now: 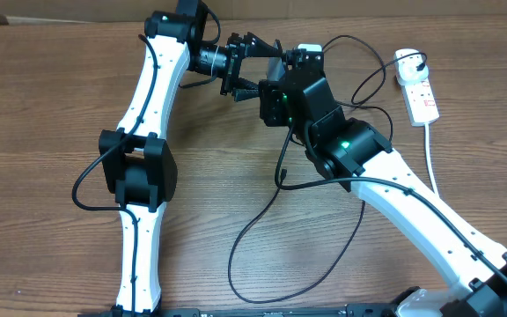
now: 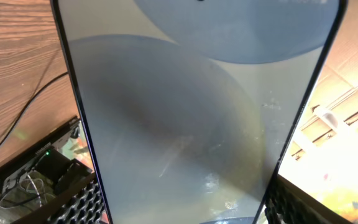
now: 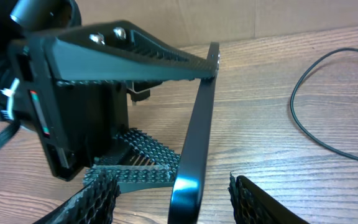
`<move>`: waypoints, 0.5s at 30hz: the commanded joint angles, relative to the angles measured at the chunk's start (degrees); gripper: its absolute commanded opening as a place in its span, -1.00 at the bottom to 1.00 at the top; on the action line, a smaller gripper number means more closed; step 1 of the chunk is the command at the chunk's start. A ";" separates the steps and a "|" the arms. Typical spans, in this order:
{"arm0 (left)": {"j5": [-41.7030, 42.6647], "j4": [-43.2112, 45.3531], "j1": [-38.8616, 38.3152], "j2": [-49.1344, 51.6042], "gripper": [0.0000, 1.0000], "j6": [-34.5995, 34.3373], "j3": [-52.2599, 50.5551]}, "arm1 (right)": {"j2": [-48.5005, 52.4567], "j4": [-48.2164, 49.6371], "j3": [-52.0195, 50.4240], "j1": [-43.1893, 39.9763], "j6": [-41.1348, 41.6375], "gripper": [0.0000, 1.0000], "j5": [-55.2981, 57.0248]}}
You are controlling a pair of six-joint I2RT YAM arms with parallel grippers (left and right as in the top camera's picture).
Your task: Plug charger to phone and switch on socket
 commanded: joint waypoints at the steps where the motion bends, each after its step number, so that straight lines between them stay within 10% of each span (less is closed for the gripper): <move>1: 0.46 0.04 -1.07 -0.37 0.43 -0.50 1.79 | 0.42 0.63 1.27 0.33 0.22 0.17 0.98; 15: 0.50 0.07 -1.18 -0.37 0.44 0.15 1.79 | 0.42 0.57 1.27 0.22 0.20 -0.12 1.01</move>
